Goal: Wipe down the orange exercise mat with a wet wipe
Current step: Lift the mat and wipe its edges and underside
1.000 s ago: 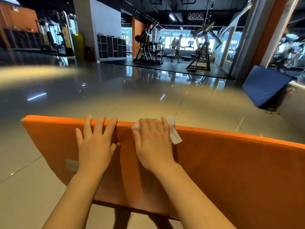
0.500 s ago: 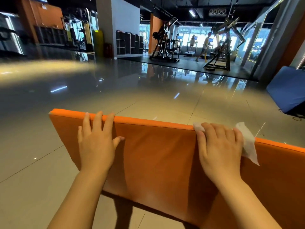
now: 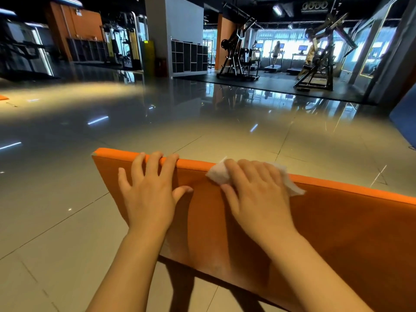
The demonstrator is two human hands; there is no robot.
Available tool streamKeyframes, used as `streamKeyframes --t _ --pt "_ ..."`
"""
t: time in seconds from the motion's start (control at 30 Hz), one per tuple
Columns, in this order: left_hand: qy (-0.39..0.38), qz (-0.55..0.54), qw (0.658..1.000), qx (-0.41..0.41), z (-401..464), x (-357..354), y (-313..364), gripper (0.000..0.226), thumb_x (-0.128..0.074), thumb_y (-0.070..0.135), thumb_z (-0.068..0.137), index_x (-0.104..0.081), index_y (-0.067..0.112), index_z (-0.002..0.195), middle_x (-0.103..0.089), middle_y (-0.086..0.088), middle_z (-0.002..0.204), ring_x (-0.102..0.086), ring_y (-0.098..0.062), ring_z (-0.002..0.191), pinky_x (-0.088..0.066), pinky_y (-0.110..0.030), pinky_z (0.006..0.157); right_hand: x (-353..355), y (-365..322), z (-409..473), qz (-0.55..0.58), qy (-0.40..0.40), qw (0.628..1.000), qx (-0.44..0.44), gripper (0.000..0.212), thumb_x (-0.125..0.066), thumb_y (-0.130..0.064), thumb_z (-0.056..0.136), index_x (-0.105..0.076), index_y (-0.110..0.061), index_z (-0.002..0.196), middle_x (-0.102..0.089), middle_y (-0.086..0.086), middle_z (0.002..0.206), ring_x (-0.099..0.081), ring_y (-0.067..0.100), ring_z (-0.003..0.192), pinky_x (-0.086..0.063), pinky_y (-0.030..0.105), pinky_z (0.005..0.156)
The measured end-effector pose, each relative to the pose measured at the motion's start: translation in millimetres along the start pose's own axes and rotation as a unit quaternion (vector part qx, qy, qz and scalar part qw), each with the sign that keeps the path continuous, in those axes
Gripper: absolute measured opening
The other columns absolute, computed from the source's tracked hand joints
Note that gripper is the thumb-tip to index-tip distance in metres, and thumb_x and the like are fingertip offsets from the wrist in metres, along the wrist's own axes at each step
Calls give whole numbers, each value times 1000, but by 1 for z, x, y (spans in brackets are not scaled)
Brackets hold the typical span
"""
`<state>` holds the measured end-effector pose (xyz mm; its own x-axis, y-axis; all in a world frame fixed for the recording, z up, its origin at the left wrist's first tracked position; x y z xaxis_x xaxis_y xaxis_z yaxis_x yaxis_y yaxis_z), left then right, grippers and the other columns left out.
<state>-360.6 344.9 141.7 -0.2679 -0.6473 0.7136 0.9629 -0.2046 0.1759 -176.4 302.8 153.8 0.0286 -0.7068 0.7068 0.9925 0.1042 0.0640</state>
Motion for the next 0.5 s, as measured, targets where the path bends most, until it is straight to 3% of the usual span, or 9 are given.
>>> streamKeyframes --t 0.27,0.4,0.5 --pt "-12 -19 1000 20 -5 4 4 71 -86 38 67 -62 14 129 -57 -20 131 -41 -49 132 -33 -74 95 61 91 -64 -31 -32 991 -127 42 -47 -44 92 -56 -22 127 -63 4 120 -54 27 116 -24 43 109" --pt "-15 -31 999 42 -9 -2 14 71 -84 28 75 -55 8 136 -50 -25 141 -38 -49 135 -37 -69 98 54 73 -59 -15 -14 983 -184 43 -44 -41 92 -59 -19 126 -61 7 123 -50 29 120 -17 50 112" --pt "-7 -44 997 59 -10 -5 16 69 -83 25 77 -54 6 137 -49 -25 142 -39 -49 134 -41 -67 98 34 26 -38 3 -19 987 -158 47 -37 -40 92 -59 -19 128 -61 5 126 -52 31 123 -14 50 112"
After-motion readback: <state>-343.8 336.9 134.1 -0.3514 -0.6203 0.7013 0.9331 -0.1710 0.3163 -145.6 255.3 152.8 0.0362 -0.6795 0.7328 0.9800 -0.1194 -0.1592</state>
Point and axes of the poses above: each hand's wrist, its own z-axis towards the middle knuckle, its own x-axis out of the back of the hand, y = z × x, the point moved 2 cm from there along z, towards the middle knuckle
